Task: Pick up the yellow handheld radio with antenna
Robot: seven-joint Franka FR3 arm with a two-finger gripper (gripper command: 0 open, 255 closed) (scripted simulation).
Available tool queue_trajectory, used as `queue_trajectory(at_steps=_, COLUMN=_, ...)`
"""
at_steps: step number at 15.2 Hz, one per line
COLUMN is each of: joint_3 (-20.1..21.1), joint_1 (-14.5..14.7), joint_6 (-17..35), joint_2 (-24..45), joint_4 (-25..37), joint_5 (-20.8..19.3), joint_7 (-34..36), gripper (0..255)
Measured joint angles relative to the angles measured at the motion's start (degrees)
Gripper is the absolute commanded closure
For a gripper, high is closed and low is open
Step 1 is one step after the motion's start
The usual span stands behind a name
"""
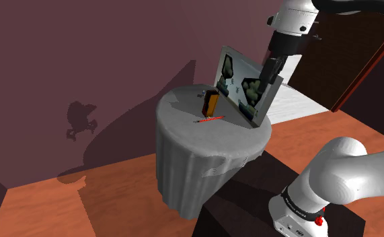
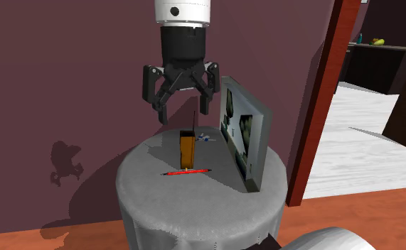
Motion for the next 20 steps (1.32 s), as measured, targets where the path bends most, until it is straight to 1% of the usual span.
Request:
queue_trajectory(at_steps=1, joint_3=0.0, joint_1=0.0, joint_6=0.0, joint_2=0.0, joint_4=0.0, joint_5=0.0, joint_7=0.0, gripper=0)
queue_trajectory(at_steps=3, joint_3=-0.7, joint_1=-0.3, joint_6=2.0, joint_2=1.9, joint_4=-0.1, joint_5=-0.5, joint_7=-0.8, gripper=0)
queue_trajectory(at_steps=7, joint_3=-2.3, joint_1=-0.8, joint_6=8.2, joint_2=7.7, joint_4=-0.1, joint_5=-1.1, joint_7=-2.6, gripper=0)
queue_trajectory(at_steps=12, joint_3=-4.3, joint_1=-1.3, joint_6=15.3, joint_2=16.4, joint_4=1.8, joint_5=-1.5, joint_7=-4.9, gripper=0)
queue_trajectory(at_steps=17, joint_3=-6.5, joint_1=-1.9, joint_6=21.1, joint_2=25.9, joint_4=6.0, joint_5=-1.2, joint_7=-7.6, gripper=0)
queue_trajectory(at_steps=20, joint_3=-7.4, joint_1=-2.0, joint_6=24.8, joint_2=32.8, joint_4=9.3, joint_5=-0.4, joint_7=-9.0, gripper=0)
